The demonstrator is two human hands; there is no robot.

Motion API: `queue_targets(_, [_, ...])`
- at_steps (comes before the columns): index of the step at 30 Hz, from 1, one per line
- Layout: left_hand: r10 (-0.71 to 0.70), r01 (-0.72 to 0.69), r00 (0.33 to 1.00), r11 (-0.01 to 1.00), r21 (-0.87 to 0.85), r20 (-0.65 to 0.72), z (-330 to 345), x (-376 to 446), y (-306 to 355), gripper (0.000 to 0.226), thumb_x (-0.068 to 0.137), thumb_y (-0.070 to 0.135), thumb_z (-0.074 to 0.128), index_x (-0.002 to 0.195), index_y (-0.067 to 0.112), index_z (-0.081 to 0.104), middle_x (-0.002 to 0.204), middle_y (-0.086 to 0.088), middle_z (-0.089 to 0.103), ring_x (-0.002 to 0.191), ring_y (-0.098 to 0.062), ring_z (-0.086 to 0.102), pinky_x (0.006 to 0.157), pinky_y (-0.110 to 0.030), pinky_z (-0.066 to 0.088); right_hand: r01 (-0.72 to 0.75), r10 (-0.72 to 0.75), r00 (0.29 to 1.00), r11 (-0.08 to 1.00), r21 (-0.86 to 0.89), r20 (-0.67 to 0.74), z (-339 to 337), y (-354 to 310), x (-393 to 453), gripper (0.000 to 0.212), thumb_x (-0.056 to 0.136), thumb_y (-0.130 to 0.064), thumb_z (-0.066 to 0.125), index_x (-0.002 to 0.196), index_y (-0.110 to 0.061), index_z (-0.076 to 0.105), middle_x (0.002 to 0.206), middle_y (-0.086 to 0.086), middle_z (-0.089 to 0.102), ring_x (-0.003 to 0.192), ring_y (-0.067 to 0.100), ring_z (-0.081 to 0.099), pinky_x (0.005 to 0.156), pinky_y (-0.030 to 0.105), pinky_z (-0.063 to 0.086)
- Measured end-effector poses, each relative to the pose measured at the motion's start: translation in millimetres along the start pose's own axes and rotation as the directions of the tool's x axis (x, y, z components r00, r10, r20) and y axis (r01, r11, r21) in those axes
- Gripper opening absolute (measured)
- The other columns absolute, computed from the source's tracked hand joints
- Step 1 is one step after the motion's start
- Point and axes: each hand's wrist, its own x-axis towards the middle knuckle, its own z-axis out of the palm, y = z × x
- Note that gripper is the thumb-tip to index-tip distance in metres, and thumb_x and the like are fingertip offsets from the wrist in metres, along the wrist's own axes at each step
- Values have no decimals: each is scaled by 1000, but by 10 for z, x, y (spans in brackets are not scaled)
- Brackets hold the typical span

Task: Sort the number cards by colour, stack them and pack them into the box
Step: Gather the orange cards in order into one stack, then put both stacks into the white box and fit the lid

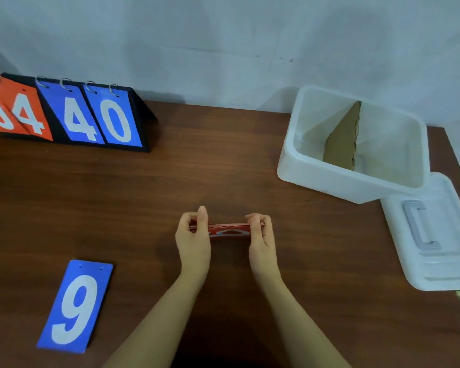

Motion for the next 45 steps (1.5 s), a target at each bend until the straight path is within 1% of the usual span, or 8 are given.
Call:
queue_targets(8, [66,-75,995,991,115,80,-6,145,-77,31,92,44,43,84,17,56,85,-6,63,84,-16,62,80,-33,52,-45,58,987,995,-94,151,-103,107,8,28,94,-52,34,115,-34,40,126,3,46,119,15,46,104,32,38])
queue_targets(19, [93,-163,965,945,283,246,-215,15,333,17,93,40,43,100,25,50,93,12,55,90,-4,56,68,-12,39,68,-36,990,968,-240,136,-262,-454,-81,23,98,-28,42,121,-29,37,123,-3,55,116,14,54,100,39,49])
queue_targets(23, [502,-706,694,613,354,516,-471,69,520,36,91,34,53,126,24,50,115,10,53,107,-5,49,92,-22,33,329,-277,940,886,-326,196,-377,-829,-89,21,96,-22,49,113,-32,41,107,-6,58,104,13,58,88,32,52])
queue_targets(26, [609,-867,492,403,292,622,-436,128,710,37,89,22,57,126,16,55,116,1,61,110,-13,54,93,-24,30,438,-355,895,808,-394,269,-379,-1084,-137,30,93,-21,53,102,-46,39,104,-10,54,100,12,55,81,25,46])
queue_targets(31, [566,-658,639,753,-11,522,-228,160,1031,19,83,6,64,94,22,69,88,14,67,83,0,63,76,-14,49,525,-607,793,628,-574,61,-399,-1339,-103,29,89,-25,56,117,-34,51,112,-16,49,108,12,45,96,30,36])
queue_targets(34, [447,-464,725,879,-107,524,-25,137,1238,23,83,9,65,85,32,65,83,16,69,77,2,66,69,-10,51,380,-476,859,839,-389,-189,-533,-1457,-3,43,89,-20,63,129,-23,47,122,-11,47,111,8,50,93,15,40])
queue_targets(38, [356,-305,723,934,-189,593,359,101,1510,19,84,15,66,84,35,64,83,13,71,76,-7,70,68,-21,57,350,-401,867,912,-214,-294,-781,-1615,206,37,90,-10,59,123,-20,47,108,-5,64,100,8,62,89,32,55])
queue_targets(45, [338,-339,720,933,-118,606,1251,160,1856,17,86,22,64,103,21,66,99,4,70,88,-12,68,79,-26,57,372,-470,840,863,-343,-272,-1400,-1950,851,37,91,-11,55,124,-28,50,100,-21,59,88,3,62,72,12,54])
